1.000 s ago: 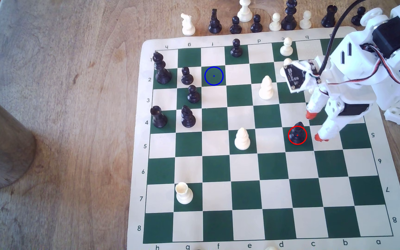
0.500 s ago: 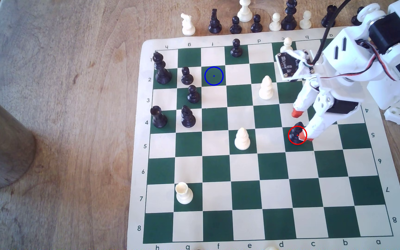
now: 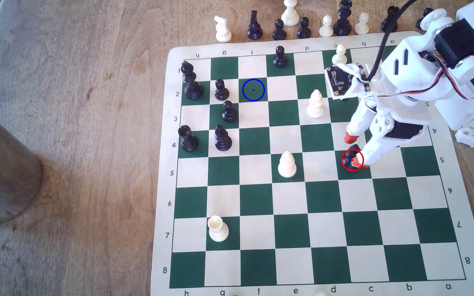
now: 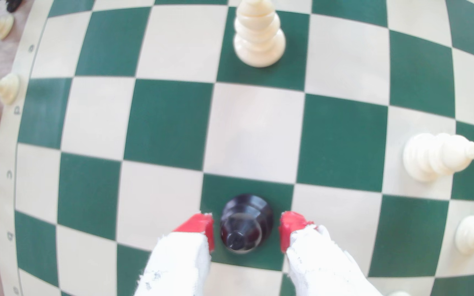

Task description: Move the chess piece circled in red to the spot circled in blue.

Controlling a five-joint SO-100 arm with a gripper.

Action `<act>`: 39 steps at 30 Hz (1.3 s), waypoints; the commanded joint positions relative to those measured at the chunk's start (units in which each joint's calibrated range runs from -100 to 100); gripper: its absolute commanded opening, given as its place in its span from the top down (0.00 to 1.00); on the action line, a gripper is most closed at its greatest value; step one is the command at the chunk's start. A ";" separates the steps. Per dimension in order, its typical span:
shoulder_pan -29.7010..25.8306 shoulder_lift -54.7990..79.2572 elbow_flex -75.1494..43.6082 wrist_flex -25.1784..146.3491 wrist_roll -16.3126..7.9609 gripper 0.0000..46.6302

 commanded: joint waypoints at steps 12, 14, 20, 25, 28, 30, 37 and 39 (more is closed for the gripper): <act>-1.67 -3.24 -6.86 -0.61 -2.00 0.99; -0.97 -3.50 -8.77 -0.37 -2.49 0.99; 5.21 -1.71 -20.64 2.09 -3.52 0.99; 10.61 7.12 -32.70 3.48 -3.47 0.99; 13.11 12.97 -38.96 3.48 -3.52 0.99; 15.38 19.42 -45.03 3.48 -3.66 1.00; 20.07 31.90 -54.82 3.32 -3.27 1.00; 21.87 36.32 -57.54 3.24 -3.13 1.00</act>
